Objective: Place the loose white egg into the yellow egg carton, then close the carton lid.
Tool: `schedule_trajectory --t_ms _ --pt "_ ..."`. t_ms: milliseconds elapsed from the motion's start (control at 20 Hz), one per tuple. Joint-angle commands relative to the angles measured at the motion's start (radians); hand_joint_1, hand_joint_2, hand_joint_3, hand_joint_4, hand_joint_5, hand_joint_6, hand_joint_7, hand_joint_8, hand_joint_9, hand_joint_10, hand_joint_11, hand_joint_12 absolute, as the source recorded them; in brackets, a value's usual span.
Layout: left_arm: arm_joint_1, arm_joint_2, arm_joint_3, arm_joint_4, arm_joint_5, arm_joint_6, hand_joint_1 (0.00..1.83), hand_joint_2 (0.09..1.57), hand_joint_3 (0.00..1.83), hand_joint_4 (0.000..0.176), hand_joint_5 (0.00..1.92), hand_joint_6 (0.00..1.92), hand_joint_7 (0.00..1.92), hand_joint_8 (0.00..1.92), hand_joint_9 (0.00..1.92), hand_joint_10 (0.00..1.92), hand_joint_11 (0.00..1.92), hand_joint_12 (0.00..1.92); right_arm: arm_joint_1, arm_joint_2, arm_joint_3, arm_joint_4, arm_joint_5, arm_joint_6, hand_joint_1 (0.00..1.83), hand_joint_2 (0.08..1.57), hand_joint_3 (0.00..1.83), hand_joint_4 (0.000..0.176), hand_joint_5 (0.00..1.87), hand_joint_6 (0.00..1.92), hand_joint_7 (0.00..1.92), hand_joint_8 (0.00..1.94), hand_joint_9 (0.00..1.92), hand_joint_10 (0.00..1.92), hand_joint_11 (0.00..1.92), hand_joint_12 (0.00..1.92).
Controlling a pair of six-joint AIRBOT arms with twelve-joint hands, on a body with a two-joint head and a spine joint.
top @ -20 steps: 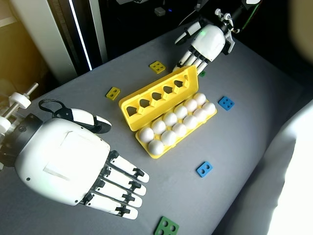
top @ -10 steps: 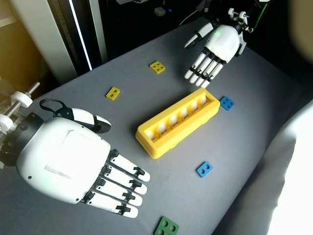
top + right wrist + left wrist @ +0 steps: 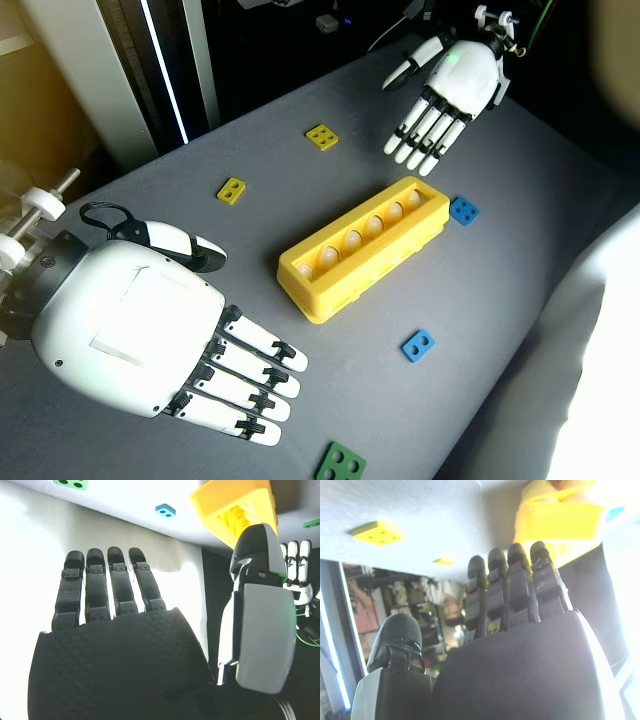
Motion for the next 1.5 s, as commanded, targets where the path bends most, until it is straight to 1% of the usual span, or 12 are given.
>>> schedule_trajectory --t_ms 0,200,400,450,550,700,850,950,1050,1200,1400,1450 --pt "-0.015 0.026 0.010 -0.068 -0.067 0.000 0.00 1.30 0.00 0.000 0.27 0.00 0.21 0.01 0.11 0.00 0.00 0.00 0.007 0.017 0.002 0.004 0.091 -0.004 0.31 0.94 0.00 0.000 0.04 0.01 0.03 0.01 0.00 0.00 0.00 0.00" --pt "-0.093 0.059 0.032 -0.051 -0.121 -0.038 0.00 1.31 0.00 0.000 0.29 0.01 0.22 0.01 0.13 0.01 0.02 0.01 0.015 0.017 0.001 0.004 0.137 -0.095 0.27 0.95 0.00 0.000 0.05 0.01 0.05 0.01 0.01 0.00 0.01 0.00" --pt "-0.135 0.078 0.051 -0.007 -0.156 -0.045 0.00 1.31 0.00 0.000 0.31 0.01 0.25 0.02 0.14 0.01 0.03 0.02 0.022 0.019 0.001 0.004 0.182 -0.095 0.32 0.95 0.00 0.000 0.06 0.00 0.04 0.00 0.01 0.00 0.01 0.01" --pt "-0.136 0.080 0.059 -0.007 -0.156 -0.047 0.00 1.30 0.00 0.000 0.32 0.02 0.25 0.02 0.14 0.02 0.03 0.02 0.024 0.020 0.001 0.004 0.182 -0.095 0.33 0.94 0.00 0.000 0.06 0.01 0.05 0.00 0.01 0.00 0.01 0.00" --pt "-0.135 0.081 0.074 -0.007 -0.153 -0.045 0.00 1.30 0.00 0.000 0.33 0.01 0.27 0.00 0.17 0.00 0.00 0.19 0.031 0.020 0.002 0.004 0.182 -0.096 0.31 0.94 0.00 0.000 0.06 0.00 0.05 0.00 0.01 0.00 0.00 0.00" --pt "-0.137 0.082 0.070 -0.008 -0.119 -0.016 0.00 1.31 0.00 0.000 0.31 0.00 0.25 0.00 0.14 0.00 0.00 0.12 0.033 0.020 0.002 0.003 0.205 -0.128 0.30 0.94 0.00 0.000 0.05 0.00 0.05 0.00 0.01 0.00 0.01 0.00" --pt "-0.149 0.081 0.041 -0.009 -0.113 0.022 0.00 1.31 0.00 0.000 0.30 0.00 0.23 0.00 0.13 0.00 0.00 0.02 0.031 0.020 0.002 0.003 0.246 -0.269 0.33 0.93 0.00 0.000 0.07 0.01 0.07 0.01 0.02 0.01 0.01 0.01" --pt "-0.147 0.080 0.021 -0.007 -0.112 0.029 0.00 1.31 0.00 0.000 0.30 0.00 0.24 0.00 0.13 0.00 0.01 0.02 0.028 0.020 0.002 0.003 0.253 -0.331 0.30 0.93 0.00 0.000 0.08 0.01 0.07 0.01 0.03 0.01 0.02 0.01" --pt "-0.142 0.077 0.019 0.008 -0.081 0.044 0.00 1.31 0.00 0.000 0.32 0.00 0.26 0.00 0.15 0.00 0.00 0.15 0.027 0.020 0.002 0.003 0.254 -0.353 0.31 0.93 0.00 0.000 0.09 0.01 0.08 0.01 0.02 0.00 0.01 0.01" --pt "-0.158 0.076 0.033 0.037 -0.031 0.036 0.00 1.31 0.00 0.000 0.31 0.00 0.25 0.00 0.14 0.00 0.00 0.12 0.025 0.020 0.002 0.003 0.271 -0.426 0.34 0.93 0.00 0.000 0.10 0.01 0.09 0.01 0.04 0.01 0.03 0.02" --pt "-0.162 0.069 0.033 0.026 -0.015 0.058 0.00 1.31 0.00 0.000 0.30 0.00 0.24 0.00 0.14 0.00 0.00 0.11 0.019 0.020 -0.002 0.003 0.267 -0.430 0.33 0.94 0.00 0.000 0.10 0.01 0.09 0.00 0.03 0.00 0.01 0.02" --pt "-0.160 0.067 0.028 0.026 -0.008 0.060 0.00 1.31 0.00 0.000 0.27 0.00 0.21 0.00 0.11 0.00 0.00 0.02 0.019 0.021 -0.004 0.003 0.260 -0.419 0.33 0.94 0.00 0.000 0.09 0.00 0.08 0.00 0.03 0.00 0.01 0.01"
